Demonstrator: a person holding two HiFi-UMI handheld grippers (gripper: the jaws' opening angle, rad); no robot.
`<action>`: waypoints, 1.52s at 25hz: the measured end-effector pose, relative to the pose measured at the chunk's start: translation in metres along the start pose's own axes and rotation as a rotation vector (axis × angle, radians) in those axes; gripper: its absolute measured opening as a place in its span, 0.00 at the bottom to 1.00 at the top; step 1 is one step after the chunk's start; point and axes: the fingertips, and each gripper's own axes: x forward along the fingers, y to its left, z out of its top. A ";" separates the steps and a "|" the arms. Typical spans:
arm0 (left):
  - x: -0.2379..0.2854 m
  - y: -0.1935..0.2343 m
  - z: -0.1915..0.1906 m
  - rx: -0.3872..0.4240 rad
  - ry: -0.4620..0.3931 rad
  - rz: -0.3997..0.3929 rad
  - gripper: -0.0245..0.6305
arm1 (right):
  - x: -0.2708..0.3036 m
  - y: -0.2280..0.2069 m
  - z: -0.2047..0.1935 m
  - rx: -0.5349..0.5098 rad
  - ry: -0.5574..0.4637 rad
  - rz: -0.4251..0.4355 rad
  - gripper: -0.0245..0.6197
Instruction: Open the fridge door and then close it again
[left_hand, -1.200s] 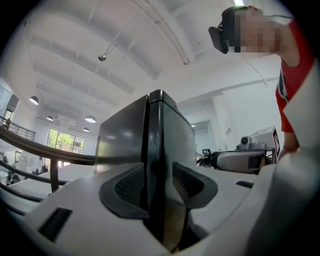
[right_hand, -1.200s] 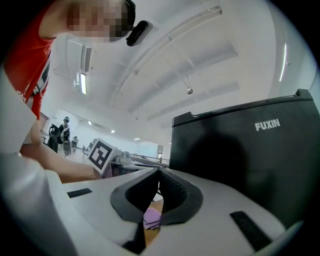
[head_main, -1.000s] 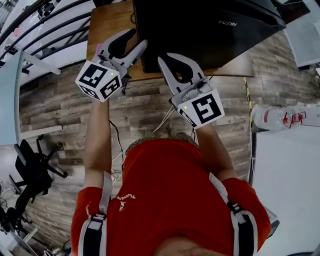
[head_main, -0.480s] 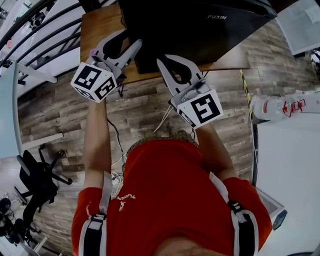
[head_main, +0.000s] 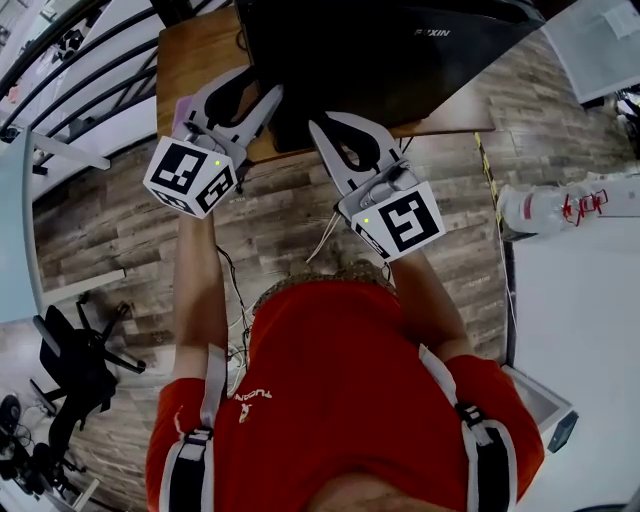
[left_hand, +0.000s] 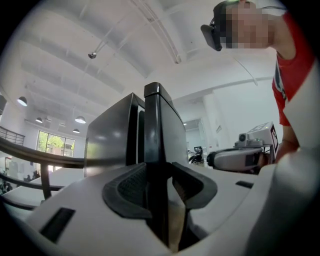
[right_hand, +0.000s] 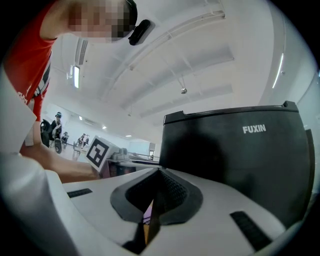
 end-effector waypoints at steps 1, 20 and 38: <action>-0.003 -0.007 0.001 0.000 -0.011 -0.008 0.28 | -0.002 -0.001 0.002 -0.001 -0.003 -0.003 0.08; -0.040 -0.119 0.007 0.000 -0.030 0.005 0.24 | -0.081 0.014 0.013 0.025 -0.033 -0.024 0.08; -0.034 -0.280 0.011 -0.022 -0.030 0.147 0.23 | -0.248 0.024 0.028 0.075 -0.046 0.095 0.08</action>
